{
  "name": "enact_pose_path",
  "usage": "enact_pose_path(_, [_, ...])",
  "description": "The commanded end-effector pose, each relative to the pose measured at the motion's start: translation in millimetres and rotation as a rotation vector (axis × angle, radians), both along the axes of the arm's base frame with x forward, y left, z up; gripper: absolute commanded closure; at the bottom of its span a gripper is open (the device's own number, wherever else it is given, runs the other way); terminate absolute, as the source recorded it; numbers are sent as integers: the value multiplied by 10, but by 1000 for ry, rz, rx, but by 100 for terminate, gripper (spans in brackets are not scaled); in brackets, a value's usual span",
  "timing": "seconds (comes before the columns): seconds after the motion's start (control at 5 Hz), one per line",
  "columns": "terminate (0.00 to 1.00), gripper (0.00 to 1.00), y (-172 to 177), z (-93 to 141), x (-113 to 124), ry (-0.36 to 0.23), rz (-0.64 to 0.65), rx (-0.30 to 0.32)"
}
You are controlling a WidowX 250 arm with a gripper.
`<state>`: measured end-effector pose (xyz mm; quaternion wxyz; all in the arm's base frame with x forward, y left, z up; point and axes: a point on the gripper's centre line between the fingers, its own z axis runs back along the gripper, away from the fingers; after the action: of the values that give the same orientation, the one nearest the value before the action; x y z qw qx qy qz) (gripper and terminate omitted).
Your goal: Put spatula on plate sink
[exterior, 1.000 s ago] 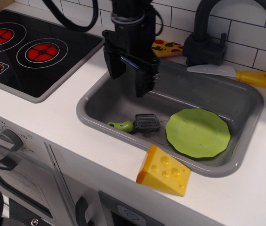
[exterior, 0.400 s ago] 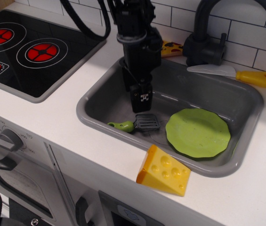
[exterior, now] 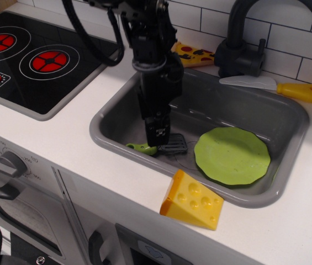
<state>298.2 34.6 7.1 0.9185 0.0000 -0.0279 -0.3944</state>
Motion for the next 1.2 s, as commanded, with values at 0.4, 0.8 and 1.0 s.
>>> enact_pose_path(0.4, [0, 0, -57, -408, 15, -62, 2, 122])
enact_pose_path(0.8, [0, 100, -20, -237, 4, -21, 59, 91])
enact_pose_path(1.0, [0, 100, 17, -94, 49, 34, 147, 140])
